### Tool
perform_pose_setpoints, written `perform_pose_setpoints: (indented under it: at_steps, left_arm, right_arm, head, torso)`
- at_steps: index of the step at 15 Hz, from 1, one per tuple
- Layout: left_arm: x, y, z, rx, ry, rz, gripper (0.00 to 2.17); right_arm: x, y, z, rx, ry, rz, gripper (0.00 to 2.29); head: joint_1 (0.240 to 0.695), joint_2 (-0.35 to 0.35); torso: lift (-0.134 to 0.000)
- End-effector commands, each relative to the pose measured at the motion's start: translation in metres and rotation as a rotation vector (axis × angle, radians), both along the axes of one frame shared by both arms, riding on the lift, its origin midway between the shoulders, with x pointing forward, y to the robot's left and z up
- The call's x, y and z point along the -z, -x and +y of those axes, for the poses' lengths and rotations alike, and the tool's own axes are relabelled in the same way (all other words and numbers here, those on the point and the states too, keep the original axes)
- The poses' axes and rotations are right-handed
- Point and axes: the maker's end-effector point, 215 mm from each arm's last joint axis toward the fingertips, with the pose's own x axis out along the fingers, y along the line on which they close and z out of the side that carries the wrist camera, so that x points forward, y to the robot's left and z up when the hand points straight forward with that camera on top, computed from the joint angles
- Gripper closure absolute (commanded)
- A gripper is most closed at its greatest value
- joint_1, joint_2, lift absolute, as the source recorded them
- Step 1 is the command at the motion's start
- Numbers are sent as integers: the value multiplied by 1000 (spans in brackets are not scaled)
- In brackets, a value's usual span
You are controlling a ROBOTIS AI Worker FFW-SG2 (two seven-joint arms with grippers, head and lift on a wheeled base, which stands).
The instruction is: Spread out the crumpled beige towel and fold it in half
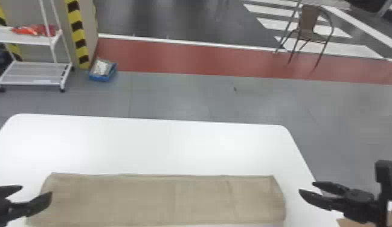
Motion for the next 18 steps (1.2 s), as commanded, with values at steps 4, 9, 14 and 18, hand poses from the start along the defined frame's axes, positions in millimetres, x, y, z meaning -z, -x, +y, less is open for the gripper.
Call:
perform_pose_setpoints:
  at_steps: [4, 9, 14, 18]
  left_arm:
    - [15, -8, 23, -7, -44, 36, 269]
    - [18, -12, 34, -8, -55, 32, 272]
    - [21, -17, 37, 0, -55, 23, 272]
    - [27, -19, 33, 8, -40, 41, 340]
  right_arm:
    - [24, 3, -14, -11, 12, 69, 211]
    - [34, 1, -28, -20, 29, 94, 211]
    - [37, 2, -29, -28, 31, 90, 215]
    - [45, 2, -39, -37, 49, 97, 218]
  head:
    - [695, -216]
    - [695, -212]
    - [695, -211]
    - [695, -214]
  torso:
    - [0]
    - [0]
    - [0]
    - [0]
